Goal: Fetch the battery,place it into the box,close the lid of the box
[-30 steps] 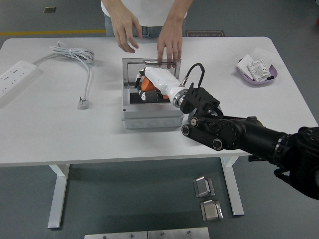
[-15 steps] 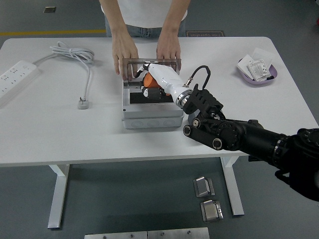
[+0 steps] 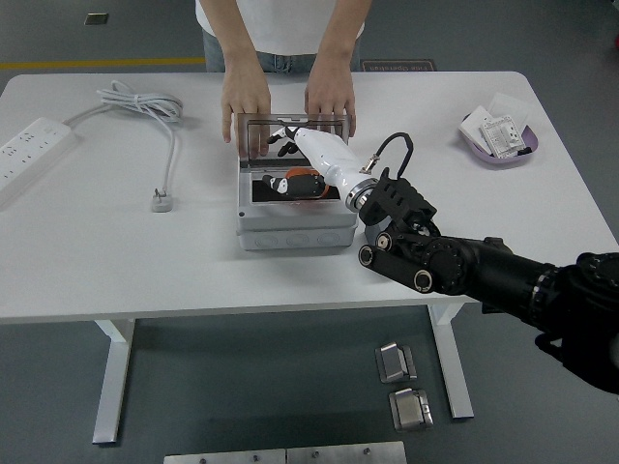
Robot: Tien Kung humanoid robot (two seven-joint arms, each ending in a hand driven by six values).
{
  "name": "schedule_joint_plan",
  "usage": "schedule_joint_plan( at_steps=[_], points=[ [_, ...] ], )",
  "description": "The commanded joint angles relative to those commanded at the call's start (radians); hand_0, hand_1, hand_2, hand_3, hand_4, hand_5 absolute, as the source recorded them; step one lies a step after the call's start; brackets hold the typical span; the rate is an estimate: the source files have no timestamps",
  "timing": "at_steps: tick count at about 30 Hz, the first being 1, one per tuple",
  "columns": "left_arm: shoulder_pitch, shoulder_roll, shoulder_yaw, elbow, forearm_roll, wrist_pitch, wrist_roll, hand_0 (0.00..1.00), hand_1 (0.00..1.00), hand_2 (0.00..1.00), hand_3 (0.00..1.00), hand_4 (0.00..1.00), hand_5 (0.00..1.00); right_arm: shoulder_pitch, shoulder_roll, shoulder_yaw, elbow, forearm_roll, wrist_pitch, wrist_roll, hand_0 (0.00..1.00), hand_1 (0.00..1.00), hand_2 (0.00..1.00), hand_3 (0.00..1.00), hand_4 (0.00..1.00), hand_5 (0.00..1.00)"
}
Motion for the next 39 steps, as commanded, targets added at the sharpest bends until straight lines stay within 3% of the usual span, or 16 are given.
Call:
schedule_joint_plan(
  at_steps=[5, 10, 18, 29, 33, 34, 35, 39],
  points=[
    [0.001, 0.0, 0.0, 0.0, 0.001, 0.0, 0.0, 0.683, 0.701, 0.589, 0.606, 0.356, 0.002, -0.003, -0.004, 0.009, 0.012, -0.008, 0.001, -0.003, 0.756, 0.676, 0.651, 0.801, 0.878, 0.405],
    [0.005, -0.003, 0.003, 0.0, -0.005, 0.002, -0.002, 0.683, 0.701, 0.589, 0.606, 0.357, 0.002, -0.015, -0.023, 0.054, 0.065, -0.049, 0.006, -0.021, 0.758, 0.678, 0.654, 0.805, 0.897, 0.415],
    [0.014, -0.007, 0.012, 0.0, -0.023, 0.009, -0.012, 0.683, 0.702, 0.589, 0.605, 0.356, 0.002, -0.053, -0.089, 0.163, 0.209, -0.166, 0.029, -0.061, 0.769, 0.679, 0.657, 0.805, 0.903, 0.42],
    [0.031, -0.013, 0.018, -0.001, -0.044, 0.021, -0.017, 0.683, 0.7, 0.589, 0.605, 0.355, 0.002, -0.157, -0.214, 0.393, 0.463, -0.341, 0.131, -0.16, 0.755, 0.67, 0.651, 0.799, 0.933, 0.475],
    [0.033, -0.013, 0.02, -0.001, -0.049, 0.023, -0.019, 0.683, 0.7, 0.589, 0.605, 0.355, 0.002, -0.178, -0.233, 0.469, 0.545, -0.362, 0.156, -0.182, 0.755, 0.67, 0.651, 0.799, 0.933, 0.475],
    [0.034, -0.013, 0.02, -0.001, -0.05, 0.023, -0.02, 0.683, 0.7, 0.589, 0.605, 0.354, 0.002, -0.181, -0.235, 0.488, 0.565, -0.362, 0.159, -0.184, 0.747, 0.663, 0.648, 0.797, 0.946, 0.565],
    [0.034, -0.012, 0.021, -0.001, -0.051, 0.024, -0.02, 0.683, 0.7, 0.589, 0.605, 0.354, 0.002, -0.182, -0.236, 0.507, 0.583, -0.359, 0.16, -0.184, 0.747, 0.663, 0.648, 0.797, 0.946, 0.565],
    [0.033, -0.012, 0.022, -0.001, -0.053, 0.025, -0.021, 0.683, 0.7, 0.589, 0.605, 0.354, 0.002, -0.175, -0.232, 0.543, 0.593, -0.348, 0.159, -0.179, 0.747, 0.663, 0.648, 0.797, 0.946, 0.565]
  ],
)
